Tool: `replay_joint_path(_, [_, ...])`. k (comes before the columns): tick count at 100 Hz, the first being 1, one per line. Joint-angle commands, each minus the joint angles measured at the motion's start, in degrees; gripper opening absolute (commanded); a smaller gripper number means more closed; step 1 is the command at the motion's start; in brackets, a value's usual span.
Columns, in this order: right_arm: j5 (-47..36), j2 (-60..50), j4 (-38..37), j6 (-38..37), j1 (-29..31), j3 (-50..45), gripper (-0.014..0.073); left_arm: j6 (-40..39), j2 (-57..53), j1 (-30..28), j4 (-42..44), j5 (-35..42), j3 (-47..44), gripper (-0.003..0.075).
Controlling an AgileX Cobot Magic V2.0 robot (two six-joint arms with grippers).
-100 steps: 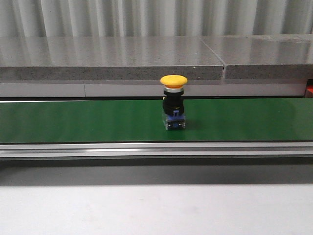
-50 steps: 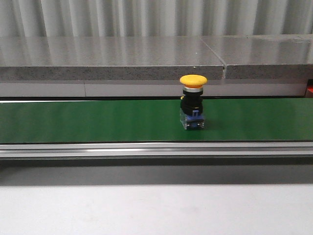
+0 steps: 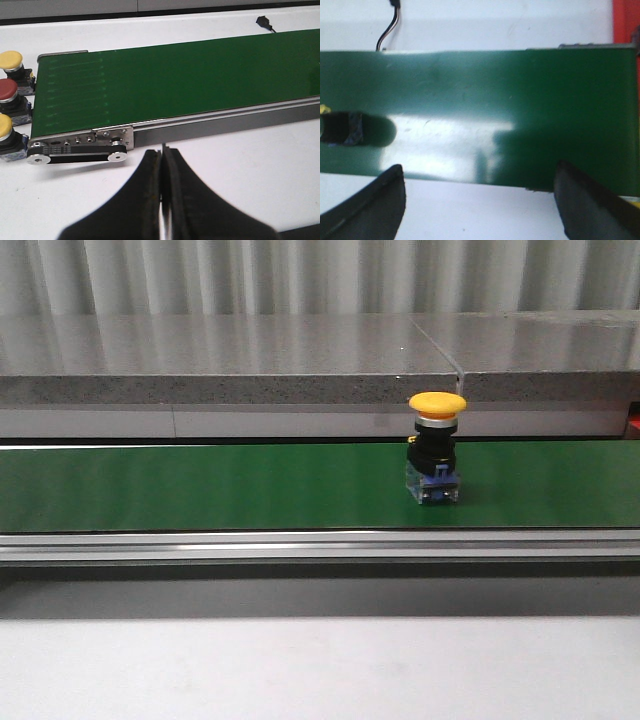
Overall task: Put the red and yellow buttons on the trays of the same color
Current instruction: 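Move the right gripper above the yellow button arriving on the belt, then lower the right gripper and grasp the yellow button's base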
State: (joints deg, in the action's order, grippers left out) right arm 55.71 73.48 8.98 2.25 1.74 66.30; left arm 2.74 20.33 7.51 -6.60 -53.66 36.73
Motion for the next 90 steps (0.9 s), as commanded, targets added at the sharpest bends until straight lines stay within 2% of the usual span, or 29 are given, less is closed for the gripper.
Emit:
replay_joint_path(1, [1.17,-1.86,1.06,0.91,-2.39,1.42,0.0604,0.10,0.55,0.35,-0.75,3.58,1.51,-0.0020])
replay_joint_path(30, [6.10,-1.51,2.71,0.91,-9.56,1.42,0.0549,0.10,0.55,0.35,-0.75,3.58,1.51,-0.0020])
replay_joint_path(47, [6.01,0.67,2.79,0.91,-12.54,1.42,0.0549,0.10,0.55,0.35,-0.75,3.58,1.51,-0.0020])
replay_joint_path(90, [0.85,9.41,3.16,1.13,-13.77,1.59,0.0549,0.10,0.55,0.35,-0.75,3.58,1.51,-0.0020])
